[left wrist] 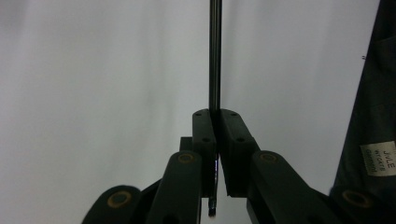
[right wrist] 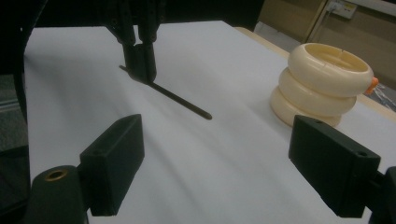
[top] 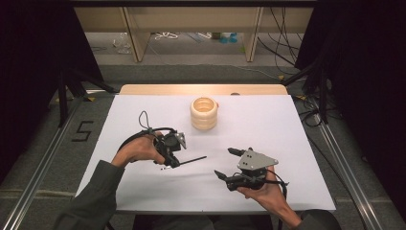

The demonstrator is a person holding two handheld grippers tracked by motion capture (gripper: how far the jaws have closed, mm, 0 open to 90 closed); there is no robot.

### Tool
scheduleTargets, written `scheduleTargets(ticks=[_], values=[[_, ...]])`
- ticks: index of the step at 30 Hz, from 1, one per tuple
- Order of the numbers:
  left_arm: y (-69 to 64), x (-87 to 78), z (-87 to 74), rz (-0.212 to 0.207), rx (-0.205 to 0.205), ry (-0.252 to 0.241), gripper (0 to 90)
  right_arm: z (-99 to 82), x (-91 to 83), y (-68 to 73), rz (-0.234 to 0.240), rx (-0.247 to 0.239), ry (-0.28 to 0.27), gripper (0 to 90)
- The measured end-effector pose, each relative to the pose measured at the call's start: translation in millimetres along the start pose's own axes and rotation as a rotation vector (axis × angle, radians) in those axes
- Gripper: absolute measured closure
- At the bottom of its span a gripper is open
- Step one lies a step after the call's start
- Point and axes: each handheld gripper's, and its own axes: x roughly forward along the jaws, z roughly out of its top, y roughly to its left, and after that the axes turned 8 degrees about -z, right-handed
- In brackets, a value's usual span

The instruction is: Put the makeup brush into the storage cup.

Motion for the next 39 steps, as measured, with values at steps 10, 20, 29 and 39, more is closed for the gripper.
scheduleTargets(ticks=[10,20,29,39], values=[[-2.7,5.2,8.2,-0.017,0.022,0.010,84.8,6.3,11.0,11.6,-0.014,-0.194,0.029,20.2],[-5.8,11.1,19.0,-0.042,0.041,0.023,84.8,7.7,19.9,25.6,-0.004,-0.361,0.065,24.1],[-8.5,10.6,27.4,-0.051,0.053,0.020,84.8,9.8,27.2,34.5,0.001,-0.503,0.091,29.7],[-14.1,9.1,34.3,-0.057,0.055,-0.009,84.8,12.5,32.7,39.9,0.003,-0.590,0.090,33.8]])
